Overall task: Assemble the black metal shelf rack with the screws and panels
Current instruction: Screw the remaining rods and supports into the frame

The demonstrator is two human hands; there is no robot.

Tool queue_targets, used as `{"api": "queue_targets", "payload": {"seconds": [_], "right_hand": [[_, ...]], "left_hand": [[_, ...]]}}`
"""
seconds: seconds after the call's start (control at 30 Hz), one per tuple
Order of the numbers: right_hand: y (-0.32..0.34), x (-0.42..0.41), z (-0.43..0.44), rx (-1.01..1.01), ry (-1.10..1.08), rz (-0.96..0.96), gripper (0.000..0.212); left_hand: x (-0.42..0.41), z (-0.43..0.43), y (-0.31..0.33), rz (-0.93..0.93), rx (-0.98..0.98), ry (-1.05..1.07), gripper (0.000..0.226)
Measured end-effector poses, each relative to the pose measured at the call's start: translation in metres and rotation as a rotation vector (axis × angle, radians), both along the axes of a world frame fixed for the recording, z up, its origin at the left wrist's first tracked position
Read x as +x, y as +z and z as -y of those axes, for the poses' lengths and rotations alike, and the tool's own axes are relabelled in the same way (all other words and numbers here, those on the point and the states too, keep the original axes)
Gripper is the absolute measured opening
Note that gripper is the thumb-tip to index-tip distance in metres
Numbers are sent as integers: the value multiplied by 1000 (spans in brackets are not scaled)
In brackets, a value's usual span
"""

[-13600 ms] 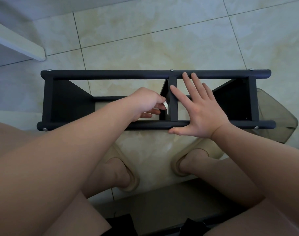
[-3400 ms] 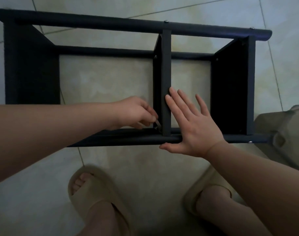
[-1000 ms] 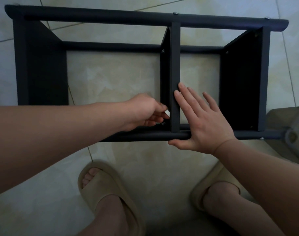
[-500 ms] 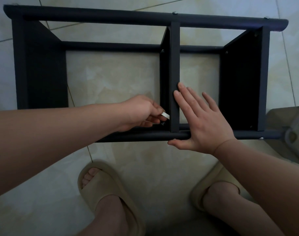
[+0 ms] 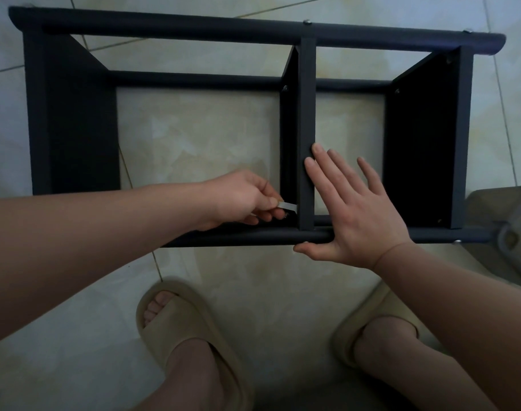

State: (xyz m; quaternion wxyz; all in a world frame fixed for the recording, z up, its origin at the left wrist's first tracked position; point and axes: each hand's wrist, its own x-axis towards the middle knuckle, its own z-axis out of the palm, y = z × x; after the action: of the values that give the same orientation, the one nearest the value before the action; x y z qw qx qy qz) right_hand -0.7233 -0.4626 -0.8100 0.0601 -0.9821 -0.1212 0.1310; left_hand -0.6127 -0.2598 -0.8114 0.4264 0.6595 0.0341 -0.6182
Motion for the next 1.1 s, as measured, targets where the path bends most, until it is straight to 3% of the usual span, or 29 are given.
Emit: {"api": "queue_targets", "payload": {"seconds": [0.57, 0.83, 0.93, 1.03, 1.1], "right_hand": [[0, 0, 1, -19, 26, 28, 119], [1, 1, 1, -19, 21, 13, 119], [1, 0, 1, -19, 20, 11, 119], [0, 0, 1, -17, 21, 7, 119], [0, 0, 1, -14, 18, 2, 119]], "left_hand": [[-5, -7, 0, 172, -52, -153, 14], [-5, -5, -4, 209, 14, -232, 18], [0, -3, -6, 316, 79, -247, 17], [2, 0, -3, 424, 79, -206, 16], [2, 4, -1, 371, 21, -120, 15]]}}
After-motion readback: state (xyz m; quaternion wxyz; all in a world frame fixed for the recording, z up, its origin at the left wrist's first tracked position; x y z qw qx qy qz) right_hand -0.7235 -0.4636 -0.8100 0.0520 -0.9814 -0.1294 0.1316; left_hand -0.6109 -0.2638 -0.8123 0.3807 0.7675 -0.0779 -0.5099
